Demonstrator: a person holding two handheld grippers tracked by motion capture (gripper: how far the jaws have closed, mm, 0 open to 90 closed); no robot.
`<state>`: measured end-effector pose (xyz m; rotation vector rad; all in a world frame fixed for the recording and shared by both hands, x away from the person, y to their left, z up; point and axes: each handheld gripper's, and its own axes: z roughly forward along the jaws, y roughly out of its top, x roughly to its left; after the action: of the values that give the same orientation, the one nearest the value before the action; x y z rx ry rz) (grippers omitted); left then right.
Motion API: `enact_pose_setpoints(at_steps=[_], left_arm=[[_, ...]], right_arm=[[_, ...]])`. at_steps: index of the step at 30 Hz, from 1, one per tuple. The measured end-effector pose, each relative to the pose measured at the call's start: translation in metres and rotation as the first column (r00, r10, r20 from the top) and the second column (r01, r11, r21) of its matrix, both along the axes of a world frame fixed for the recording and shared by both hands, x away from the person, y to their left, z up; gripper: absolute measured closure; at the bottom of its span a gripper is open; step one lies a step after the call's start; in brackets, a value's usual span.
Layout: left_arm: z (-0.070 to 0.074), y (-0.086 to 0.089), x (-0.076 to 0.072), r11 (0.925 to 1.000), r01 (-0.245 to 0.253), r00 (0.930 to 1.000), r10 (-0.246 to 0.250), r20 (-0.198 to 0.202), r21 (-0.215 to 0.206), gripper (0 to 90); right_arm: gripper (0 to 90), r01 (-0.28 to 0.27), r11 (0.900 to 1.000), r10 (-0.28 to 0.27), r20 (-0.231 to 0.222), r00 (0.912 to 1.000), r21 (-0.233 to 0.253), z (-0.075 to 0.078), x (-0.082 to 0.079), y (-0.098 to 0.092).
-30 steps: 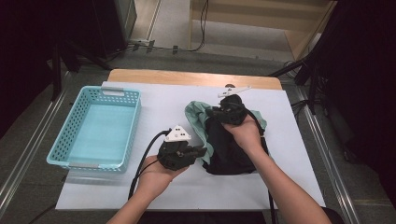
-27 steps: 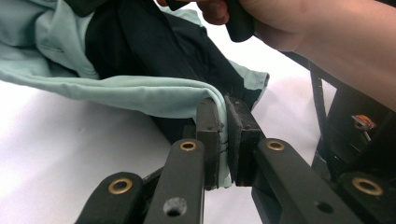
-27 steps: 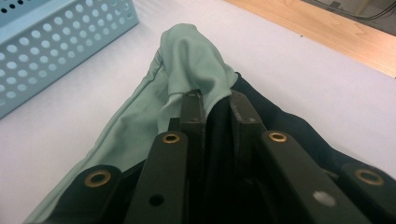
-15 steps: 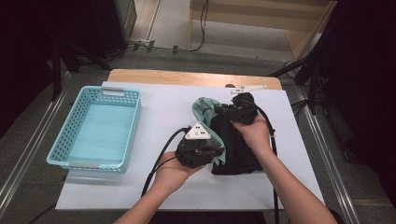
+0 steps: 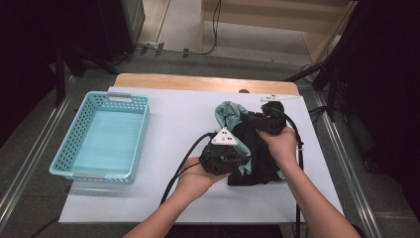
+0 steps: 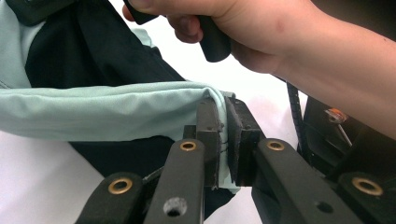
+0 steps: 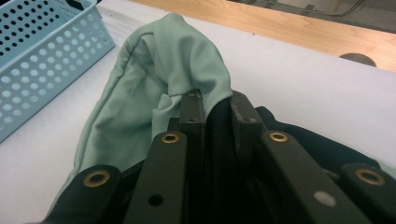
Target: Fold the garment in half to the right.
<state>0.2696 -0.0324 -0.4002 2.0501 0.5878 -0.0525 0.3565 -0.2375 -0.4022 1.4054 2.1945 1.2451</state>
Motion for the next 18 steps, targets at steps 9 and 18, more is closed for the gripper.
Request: enact_pose_setpoints(at_steps=[9,18], left_arm=[[-0.006,-0.015,0.003,0.9994,0.035,0.9991,-0.035,-0.023,-0.004,85.8],[-0.011,-0.031,0.006,0.9958,0.092,0.9954,-0.092,-0.027,-0.008,85.8]], right_arm=[[76.4,0.056,0.998,-0.056,-0.002,0.9984,0.021,-0.005,-0.005,-0.021],[76.6,0.123,0.991,-0.123,-0.004,0.9923,0.049,-0.009,-0.011,-0.044]])
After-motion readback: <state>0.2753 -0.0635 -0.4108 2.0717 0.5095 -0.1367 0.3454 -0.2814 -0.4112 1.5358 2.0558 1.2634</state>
